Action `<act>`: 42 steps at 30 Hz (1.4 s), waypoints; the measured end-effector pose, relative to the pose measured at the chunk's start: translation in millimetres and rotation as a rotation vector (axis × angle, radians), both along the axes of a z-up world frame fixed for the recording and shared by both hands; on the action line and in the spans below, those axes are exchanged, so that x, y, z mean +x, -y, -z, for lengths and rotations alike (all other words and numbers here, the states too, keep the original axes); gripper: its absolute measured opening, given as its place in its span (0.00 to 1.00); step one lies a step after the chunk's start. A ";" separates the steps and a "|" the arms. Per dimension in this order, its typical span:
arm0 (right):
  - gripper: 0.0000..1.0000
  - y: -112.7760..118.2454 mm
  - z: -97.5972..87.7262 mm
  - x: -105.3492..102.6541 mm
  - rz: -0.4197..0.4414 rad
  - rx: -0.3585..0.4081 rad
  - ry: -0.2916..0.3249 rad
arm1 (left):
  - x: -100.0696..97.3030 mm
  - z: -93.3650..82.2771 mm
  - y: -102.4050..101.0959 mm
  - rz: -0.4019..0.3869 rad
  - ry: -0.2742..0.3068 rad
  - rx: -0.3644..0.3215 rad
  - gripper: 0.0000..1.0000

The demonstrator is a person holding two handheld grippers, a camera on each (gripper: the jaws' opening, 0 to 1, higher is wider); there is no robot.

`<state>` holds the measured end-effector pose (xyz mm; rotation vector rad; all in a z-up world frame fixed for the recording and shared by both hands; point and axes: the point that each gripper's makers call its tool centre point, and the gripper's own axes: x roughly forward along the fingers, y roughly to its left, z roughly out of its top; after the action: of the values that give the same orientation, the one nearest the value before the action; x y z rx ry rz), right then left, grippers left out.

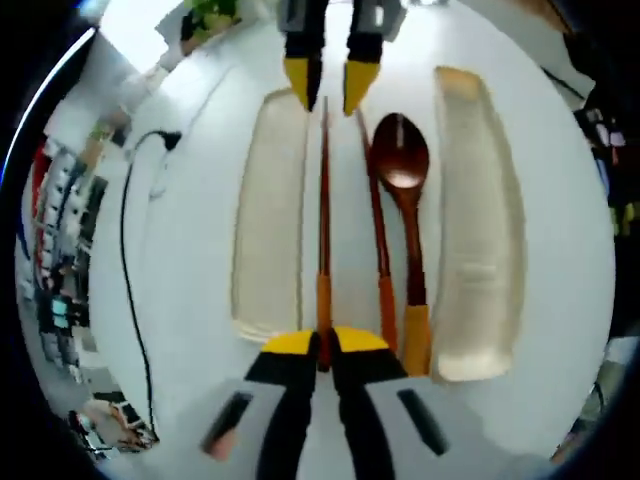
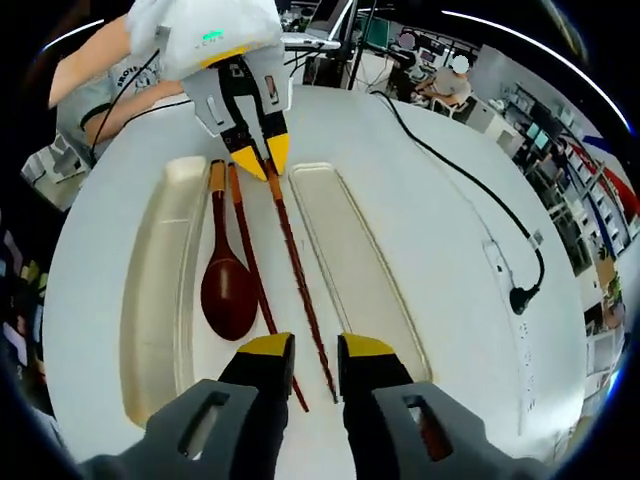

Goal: Arrange the utensils inside the cutlery case until each visible utensil rests in its matching compartment.

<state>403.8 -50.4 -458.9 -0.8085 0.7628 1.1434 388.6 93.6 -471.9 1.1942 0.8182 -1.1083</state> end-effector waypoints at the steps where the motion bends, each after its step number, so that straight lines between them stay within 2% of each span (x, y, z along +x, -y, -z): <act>1: 0.18 -0.9 -0.1 0.7 0.000 0.006 -0.003 | -1.8 0.6 -2.3 -0.090 -0.020 -0.011 0.06; 2: 0.18 -1.9 0.6 0.8 0.006 0.015 -0.010 | -1.2 0.7 -3.1 -0.141 -0.036 -0.009 0.06; 4: 0.18 -2.6 4.3 -0.9 0.007 0.014 -0.022 | -0.2 0.5 -0.8 -0.075 -0.028 0.016 0.06; 7: 0.18 -2.0 14.4 -1.5 0.002 -0.016 -0.051 | -1.3 1.2 -0.3 -0.082 -0.029 0.031 0.06; 8: 0.16 -6.3 14.6 -5.5 0.012 0.019 -0.093 | -1.6 1.2 -0.3 -0.075 -0.027 0.039 0.06; 10: 0.10 -5.5 14.3 -8.6 0.021 0.011 -0.122 | -2.1 0.8 0.4 -0.074 -0.029 0.051 0.06; 12: 0.08 -6.1 15.1 -10.9 0.004 -0.006 -0.125 | -1.9 0.8 0.5 -0.070 -0.034 0.060 0.06; 15: 0.08 -6.8 15.7 -11.7 0.001 -0.049 -0.146 | 1.9 0.6 -1.3 -0.099 -0.061 0.057 0.06; 16: 0.08 -7.4 15.9 -12.0 -0.002 -0.063 -0.153 | 1.3 1.0 -1.9 -0.136 -0.088 0.048 0.06; 18: 0.08 -7.5 16.1 -12.5 -0.036 -0.084 -0.152 | 2.3 0.8 -2.1 -0.155 -0.120 0.033 0.06; 21: 0.08 -6.8 16.1 -12.1 -0.033 -0.067 -0.153 | 2.1 0.9 -1.7 -0.183 -0.158 0.015 0.06; 22: 0.08 -6.8 15.7 -11.5 -0.030 -0.045 -0.150 | 2.2 0.7 -1.9 -0.182 -0.167 0.010 0.07; 24: 0.06 -8.7 15.0 -11.5 -0.083 0.005 -0.111 | 0.3 1.1 -1.7 -0.159 -0.181 -0.001 0.07; 25: 0.04 -9.9 15.0 -12.2 -0.069 0.041 -0.115 | -0.4 1.5 -1.7 -0.152 -0.184 -0.007 0.07; 26: 0.03 -11.1 14.7 -9.6 -0.073 0.059 -0.100 | 0.2 1.3 -1.9 -0.148 -0.191 -0.023 0.07; 27: 0.02 -10.0 14.6 -11.6 -0.065 0.044 -0.081 | -0.2 2.1 -1.8 -0.159 -0.199 -0.035 0.07; 28: 0.02 -11.3 11.9 -8.9 -0.139 0.033 -0.004 | -0.3 2.4 -2.0 -0.160 -0.201 -0.039 0.07; 29: 0.02 -11.3 11.4 -8.9 -0.168 0.020 0.039 | -0.6 2.8 -1.1 -0.158 -0.201 -0.040 0.07; 32: 0.02 -9.8 13.5 -11.0 -0.050 0.020 -0.027 | -2.3 4.1 0.4 -0.132 -0.187 -0.019 0.06; 34: 0.02 -11.4 13.3 -9.2 -0.062 0.010 -0.024 | -2.7 4.4 0.0 -0.072 -0.161 0.031 0.06; 37: 0.02 -11.2 13.7 -9.6 -0.051 -0.008 -0.027 | -3.5 5.5 1.3 -0.083 -0.131 0.093 0.06; 39: 0.02 -10.8 14.4 -14.6 -0.029 -0.010 -0.056 | -4.0 5.6 1.5 -0.034 -0.119 0.127 0.06; 40: 0.02 -10.5 14.5 -14.8 -0.028 -0.008 -0.054 | -3.7 6.0 1.9 -0.071 -0.144 0.116 0.06; 41: 0.02 -10.1 14.4 -14.7 -0.022 -0.001 -0.052 | -2.9 4.8 -0.3 -0.152 -0.168 0.107 0.06; 42: 0.02 -9.3 14.1 -14.4 -0.024 0.016 -0.042 | -2.2 4.9 -0.6 -0.185 -0.187 0.098 0.06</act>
<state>389.4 -41.1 -473.1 -0.7845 0.7798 1.1895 386.4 94.2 -476.8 1.0816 1.1148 -1.0471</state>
